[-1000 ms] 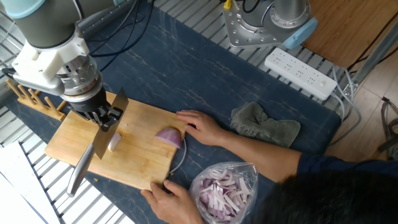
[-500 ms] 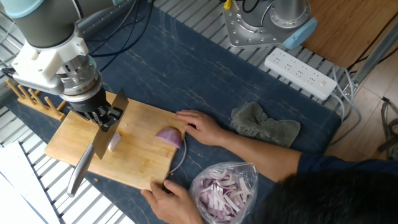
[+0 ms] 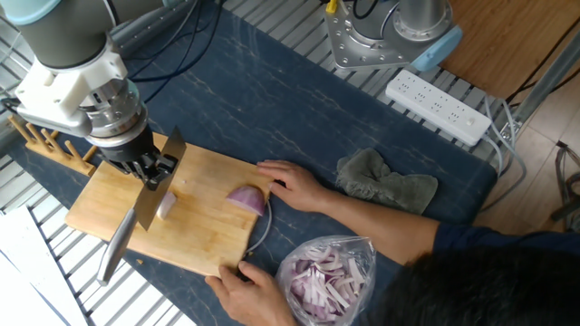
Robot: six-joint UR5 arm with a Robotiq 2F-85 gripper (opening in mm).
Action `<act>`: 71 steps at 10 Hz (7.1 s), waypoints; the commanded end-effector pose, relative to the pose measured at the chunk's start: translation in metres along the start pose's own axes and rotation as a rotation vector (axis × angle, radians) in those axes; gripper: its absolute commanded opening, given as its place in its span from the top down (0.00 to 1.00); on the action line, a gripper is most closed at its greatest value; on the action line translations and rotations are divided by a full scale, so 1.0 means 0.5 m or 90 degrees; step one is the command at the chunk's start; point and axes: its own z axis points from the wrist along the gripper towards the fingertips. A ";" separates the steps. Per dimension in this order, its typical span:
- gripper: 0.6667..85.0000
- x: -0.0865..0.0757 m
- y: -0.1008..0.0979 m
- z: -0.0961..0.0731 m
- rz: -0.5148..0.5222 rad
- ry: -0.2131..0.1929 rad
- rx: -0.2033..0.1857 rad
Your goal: Chop the onions
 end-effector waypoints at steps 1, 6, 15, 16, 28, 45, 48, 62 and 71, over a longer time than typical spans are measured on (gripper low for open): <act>1.00 -0.007 0.003 -0.002 0.004 -0.006 -0.007; 1.00 -0.015 0.003 0.011 0.003 -0.011 -0.006; 1.00 -0.015 -0.009 0.029 -0.012 -0.022 -0.006; 1.00 -0.017 -0.008 0.033 -0.011 -0.025 -0.005; 1.00 -0.012 -0.022 -0.010 -0.023 -0.007 -0.016; 1.00 -0.010 -0.038 -0.006 -0.039 -0.008 -0.023; 1.00 -0.009 -0.039 -0.004 -0.039 -0.007 -0.021; 1.00 -0.001 -0.048 -0.015 -0.039 -0.004 -0.018; 1.00 0.002 -0.053 -0.012 -0.045 -0.004 -0.019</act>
